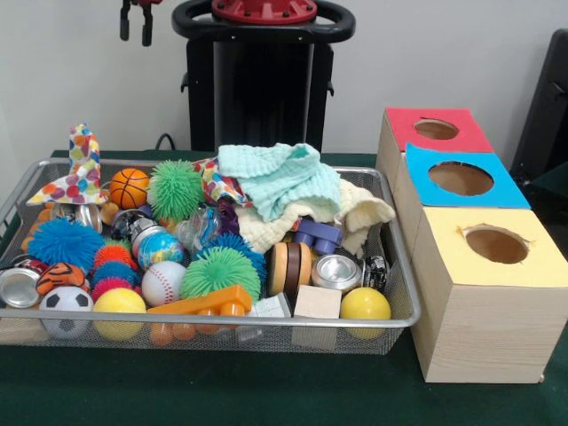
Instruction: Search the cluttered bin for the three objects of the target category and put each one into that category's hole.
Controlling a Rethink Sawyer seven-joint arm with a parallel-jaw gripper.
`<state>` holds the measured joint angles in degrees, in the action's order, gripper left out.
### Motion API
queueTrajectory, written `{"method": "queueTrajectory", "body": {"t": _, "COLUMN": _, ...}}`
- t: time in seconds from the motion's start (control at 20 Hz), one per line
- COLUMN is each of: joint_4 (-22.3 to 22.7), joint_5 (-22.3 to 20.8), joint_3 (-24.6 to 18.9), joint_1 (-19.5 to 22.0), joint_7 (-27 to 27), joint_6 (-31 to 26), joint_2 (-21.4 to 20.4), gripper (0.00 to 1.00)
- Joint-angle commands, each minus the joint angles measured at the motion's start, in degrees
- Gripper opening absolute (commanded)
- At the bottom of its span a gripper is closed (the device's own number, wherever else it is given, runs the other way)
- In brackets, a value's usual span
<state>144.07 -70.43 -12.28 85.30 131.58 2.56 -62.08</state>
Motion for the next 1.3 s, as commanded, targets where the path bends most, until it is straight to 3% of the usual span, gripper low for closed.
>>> {"method": "queueTrajectory", "body": {"t": 0.05, "joint_4": -8.2, "joint_5": -12.1, "joint_3": -1.0, "joint_1": -1.7, "joint_7": -4.8, "joint_6": -4.4, "joint_2": 6.7, "gripper": 1.0}}
{"method": "queueTrajectory", "body": {"t": 0.25, "joint_4": -13.3, "joint_5": -10.0, "joint_3": 8.1, "joint_1": -7.9, "joint_7": 2.2, "joint_6": 3.0, "joint_2": 15.1, "gripper": 1.0}}
{"method": "queueTrajectory", "body": {"t": 0.35, "joint_4": -14.6, "joint_5": -8.9, "joint_3": 10.4, "joint_1": -9.2, "joint_7": 3.2, "joint_6": 4.5, "joint_2": 18.3, "gripper": 1.0}}
{"method": "queueTrajectory", "body": {"t": 0.55, "joint_4": -18.0, "joint_5": -4.9, "joint_3": 16.6, "joint_1": -13.0, "joint_7": -0.1, "joint_6": 11.0, "joint_2": 23.9, "gripper": 1.0}}
{"method": "queueTrajectory", "body": {"t": 0.8, "joint_4": -18.0, "joint_5": -0.9, "joint_3": 20.9, "joint_1": -16.6, "joint_7": -1.9, "joint_6": 16.1, "joint_2": 26.9, "gripper": 1.0}}
{"method": "queueTrajectory", "body": {"t": 0.95, "joint_4": -19.0, "joint_5": 3.4, "joint_3": 25.3, "joint_1": -19.6, "joint_7": -4.1, "joint_6": 21.1, "joint_2": 31.1, "gripper": 1.0}}
{"method": "queueTrajectory", "body": {"t": 1.3, "joint_4": -20.8, "joint_5": 5.2, "joint_3": 26.7, "joint_1": -25.0, "joint_7": -2.7, "joint_6": 22.2, "joint_2": 35.3, "gripper": 1.0}}
